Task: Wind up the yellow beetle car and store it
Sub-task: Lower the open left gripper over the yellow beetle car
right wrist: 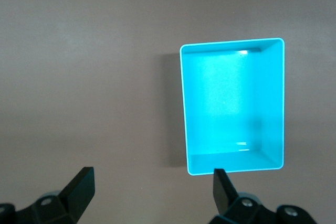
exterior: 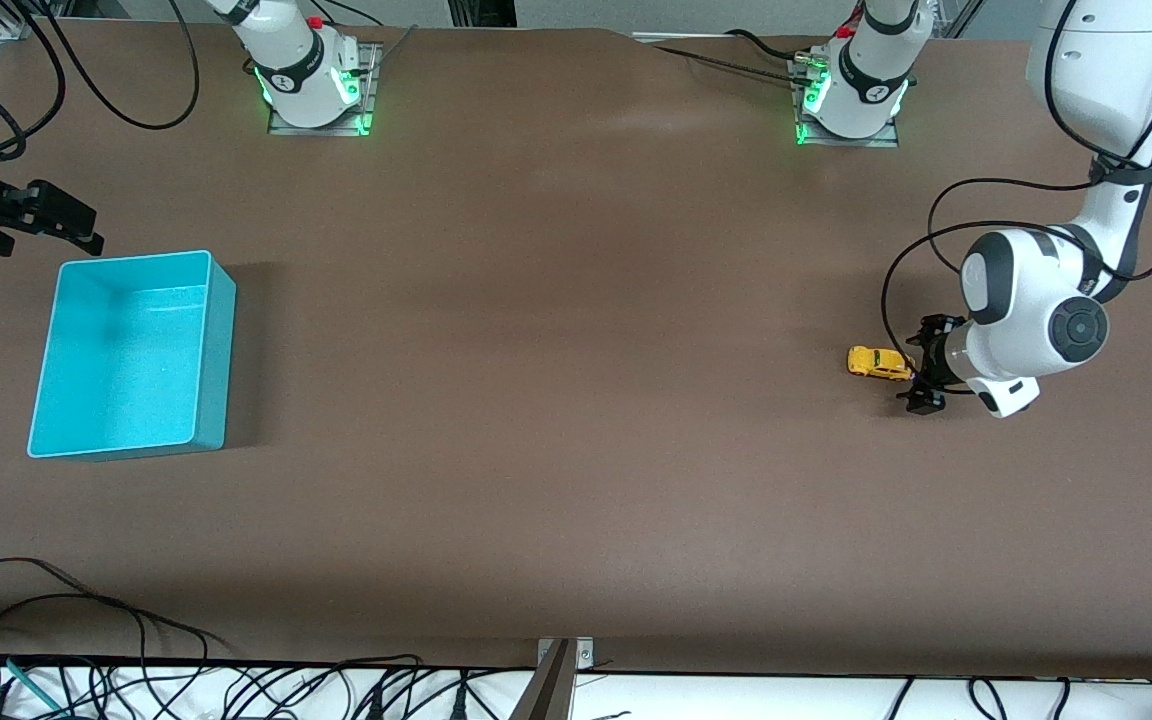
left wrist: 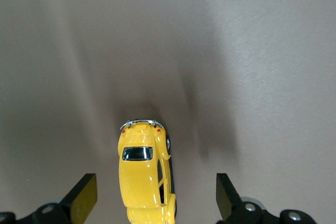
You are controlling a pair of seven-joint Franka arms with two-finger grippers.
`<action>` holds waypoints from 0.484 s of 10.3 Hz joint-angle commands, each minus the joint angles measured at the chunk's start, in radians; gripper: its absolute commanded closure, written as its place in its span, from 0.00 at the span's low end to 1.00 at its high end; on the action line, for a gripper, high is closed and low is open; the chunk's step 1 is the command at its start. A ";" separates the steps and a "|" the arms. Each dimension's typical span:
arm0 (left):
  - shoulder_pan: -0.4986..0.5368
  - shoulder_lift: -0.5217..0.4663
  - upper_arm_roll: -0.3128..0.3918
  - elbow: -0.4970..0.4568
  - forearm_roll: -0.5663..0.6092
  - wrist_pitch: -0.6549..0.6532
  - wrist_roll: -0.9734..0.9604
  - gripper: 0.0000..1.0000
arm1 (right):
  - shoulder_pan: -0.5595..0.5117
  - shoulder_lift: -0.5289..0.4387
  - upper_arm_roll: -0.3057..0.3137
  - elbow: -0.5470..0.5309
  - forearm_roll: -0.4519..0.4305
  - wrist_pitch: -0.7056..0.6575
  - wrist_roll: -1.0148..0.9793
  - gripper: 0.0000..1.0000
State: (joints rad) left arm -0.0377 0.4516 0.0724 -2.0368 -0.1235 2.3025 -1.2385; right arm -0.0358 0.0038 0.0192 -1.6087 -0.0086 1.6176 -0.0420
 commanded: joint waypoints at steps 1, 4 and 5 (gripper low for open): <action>-0.005 -0.008 -0.002 -0.028 -0.028 0.026 -0.009 0.00 | -0.004 0.007 -0.001 0.023 0.012 -0.021 -0.016 0.00; -0.002 0.002 -0.003 -0.039 -0.033 0.026 -0.009 0.33 | -0.004 0.007 -0.001 0.023 0.012 -0.021 -0.016 0.00; -0.004 0.002 -0.003 -0.043 -0.042 0.026 -0.007 0.45 | -0.004 0.007 -0.001 0.023 0.012 -0.021 -0.016 0.00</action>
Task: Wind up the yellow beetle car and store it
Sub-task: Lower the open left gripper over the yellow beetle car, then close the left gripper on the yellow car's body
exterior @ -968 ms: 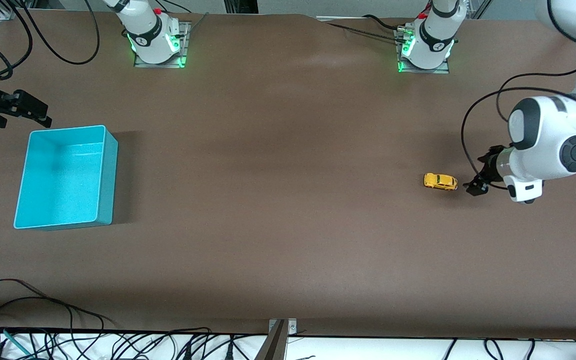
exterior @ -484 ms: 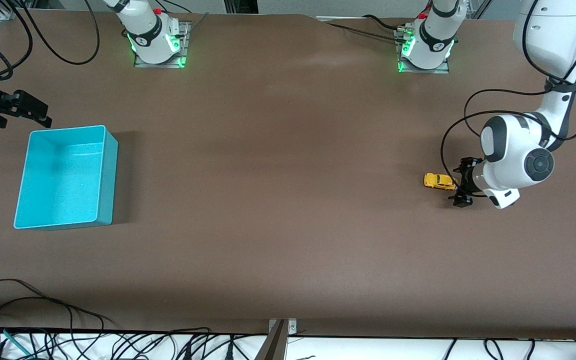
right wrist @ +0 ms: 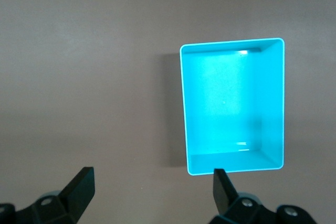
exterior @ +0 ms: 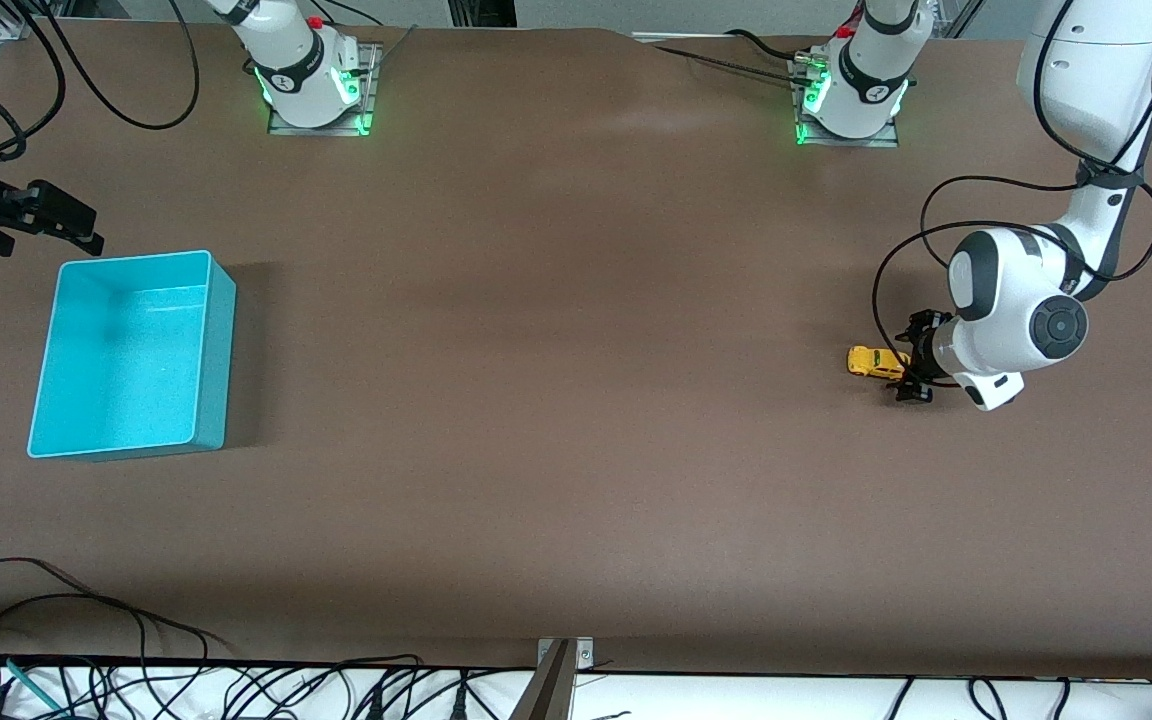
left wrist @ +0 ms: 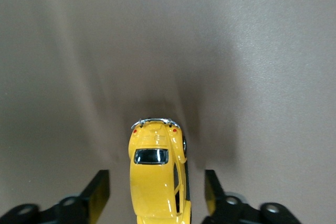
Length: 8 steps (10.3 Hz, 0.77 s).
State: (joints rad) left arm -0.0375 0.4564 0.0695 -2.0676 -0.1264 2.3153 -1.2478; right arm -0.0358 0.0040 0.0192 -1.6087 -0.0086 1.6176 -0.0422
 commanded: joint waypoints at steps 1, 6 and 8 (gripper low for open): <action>-0.005 0.002 -0.001 -0.011 -0.039 0.013 0.001 0.48 | -0.004 0.007 -0.001 0.023 0.012 -0.021 -0.016 0.00; -0.004 -0.056 -0.036 0.001 -0.041 -0.019 -0.040 1.00 | -0.004 0.007 -0.001 0.023 0.012 -0.021 -0.016 0.00; -0.005 -0.076 -0.101 0.004 -0.041 -0.030 -0.160 1.00 | -0.004 0.007 -0.001 0.023 0.012 -0.021 -0.016 0.00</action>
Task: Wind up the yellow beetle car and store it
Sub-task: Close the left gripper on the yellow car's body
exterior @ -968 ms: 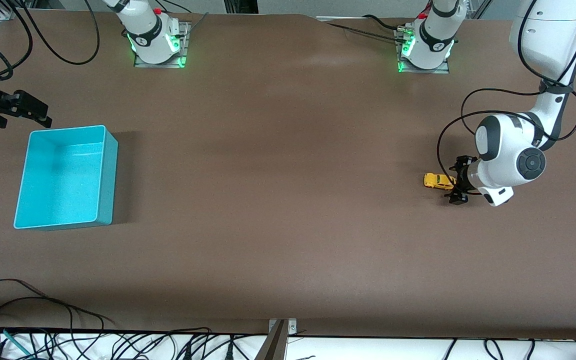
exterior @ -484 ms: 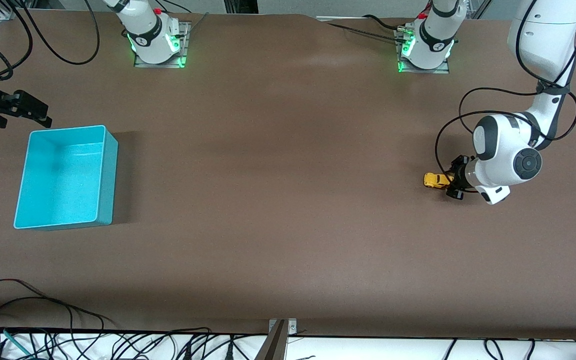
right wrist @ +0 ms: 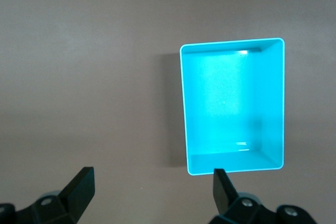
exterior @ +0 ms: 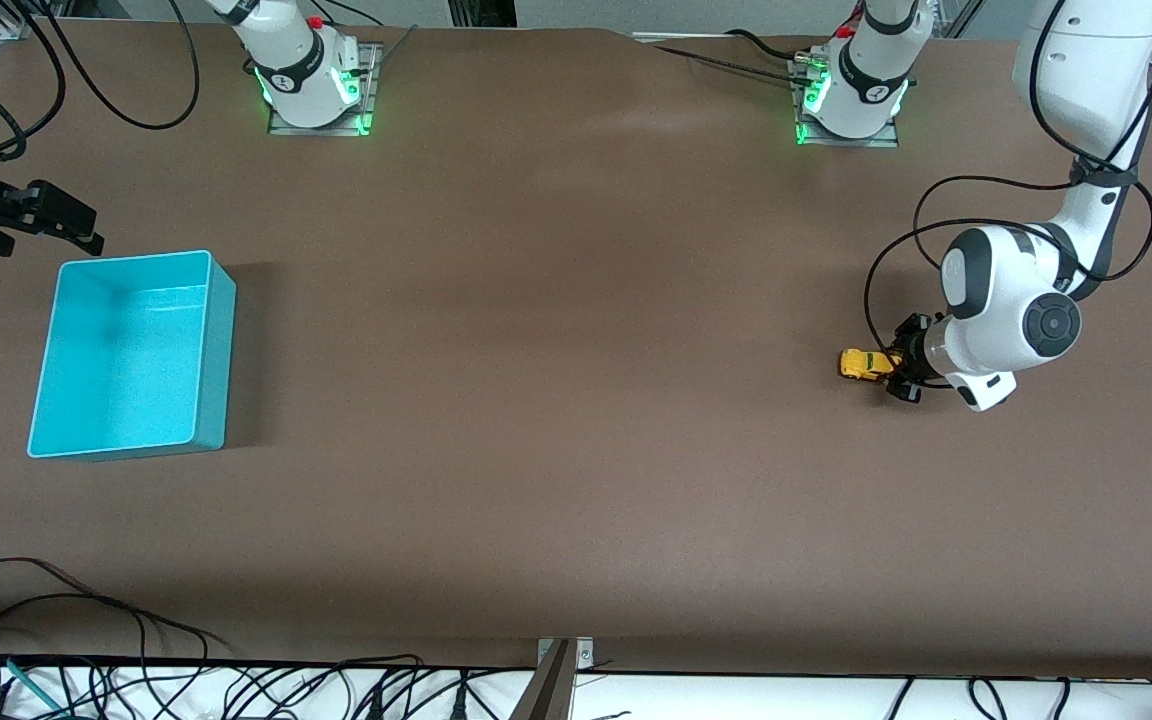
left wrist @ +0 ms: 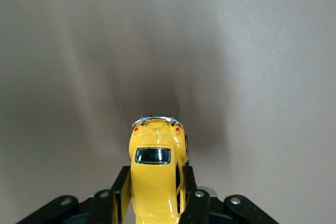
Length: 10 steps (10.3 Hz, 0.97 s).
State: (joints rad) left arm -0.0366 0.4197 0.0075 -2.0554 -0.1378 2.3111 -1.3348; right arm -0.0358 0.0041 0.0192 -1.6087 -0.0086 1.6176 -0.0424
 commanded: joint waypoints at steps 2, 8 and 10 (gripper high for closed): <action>-0.008 -0.024 -0.099 -0.008 -0.028 -0.010 -0.188 1.00 | -0.004 0.007 -0.001 0.023 0.012 -0.021 -0.016 0.00; -0.023 0.051 -0.138 -0.008 -0.022 0.097 -0.293 1.00 | -0.004 0.008 -0.001 0.023 0.012 -0.021 -0.016 0.00; 0.004 0.074 -0.135 -0.008 -0.014 0.099 -0.247 1.00 | -0.004 0.008 -0.001 0.023 0.012 -0.021 -0.016 0.00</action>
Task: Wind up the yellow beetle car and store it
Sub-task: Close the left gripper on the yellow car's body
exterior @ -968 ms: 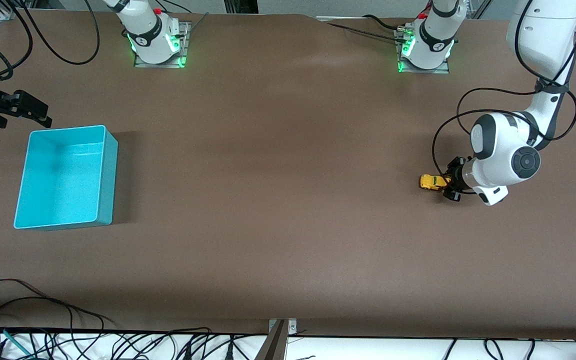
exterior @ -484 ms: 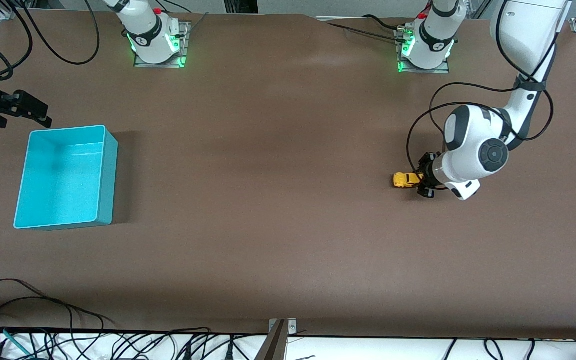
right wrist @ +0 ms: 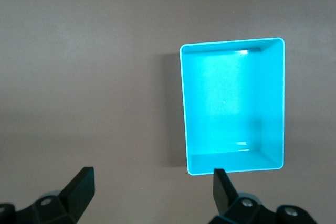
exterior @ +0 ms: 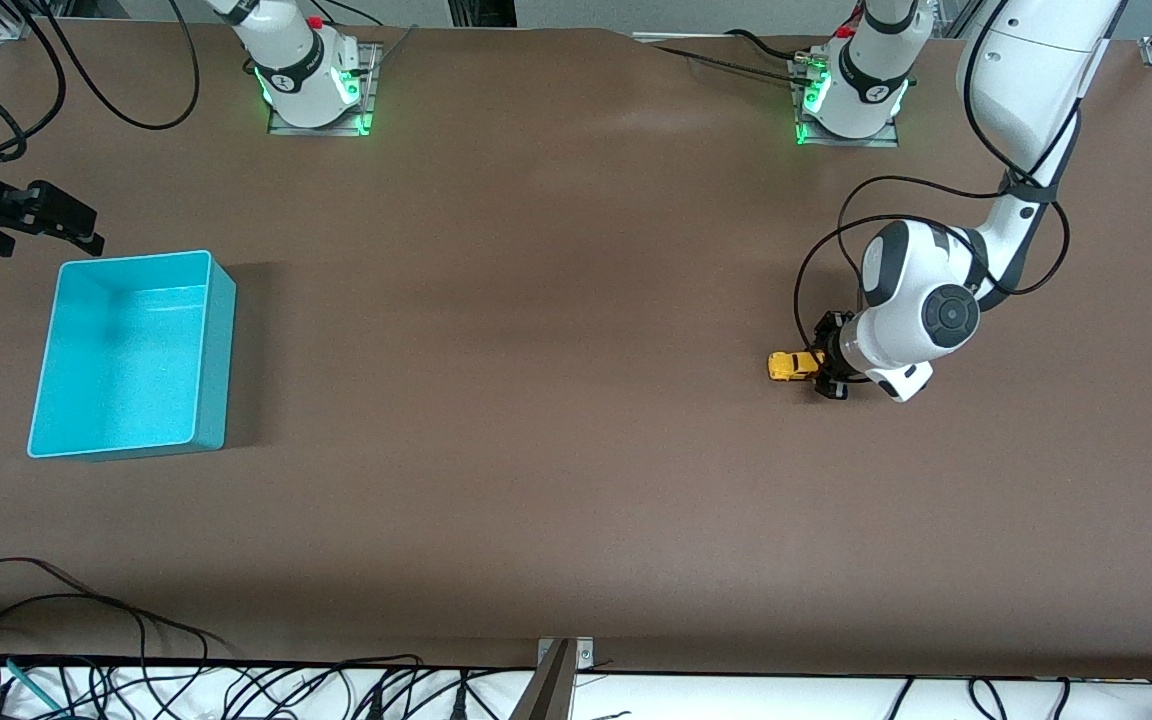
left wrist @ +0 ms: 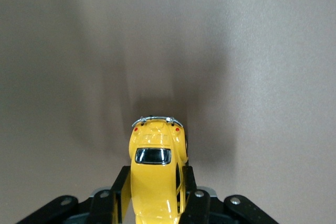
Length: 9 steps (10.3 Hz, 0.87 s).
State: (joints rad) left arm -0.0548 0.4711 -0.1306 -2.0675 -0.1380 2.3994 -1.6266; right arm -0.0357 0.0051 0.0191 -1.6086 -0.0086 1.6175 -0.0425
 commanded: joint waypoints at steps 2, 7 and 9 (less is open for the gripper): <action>0.053 0.030 0.008 0.000 -0.011 0.007 0.091 1.00 | -0.004 0.007 -0.001 0.023 0.012 -0.021 -0.016 0.00; 0.148 0.070 0.008 0.001 0.127 0.007 0.119 1.00 | -0.004 0.007 -0.001 0.023 0.012 -0.021 -0.014 0.00; 0.183 0.083 0.008 0.004 0.159 0.010 0.136 1.00 | -0.003 0.007 0.001 0.023 0.012 -0.021 -0.014 0.00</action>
State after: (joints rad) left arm 0.0960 0.4684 -0.1302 -2.0684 -0.0338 2.3619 -1.5220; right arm -0.0355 0.0054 0.0191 -1.6087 -0.0086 1.6175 -0.0426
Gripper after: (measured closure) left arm 0.568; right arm 0.000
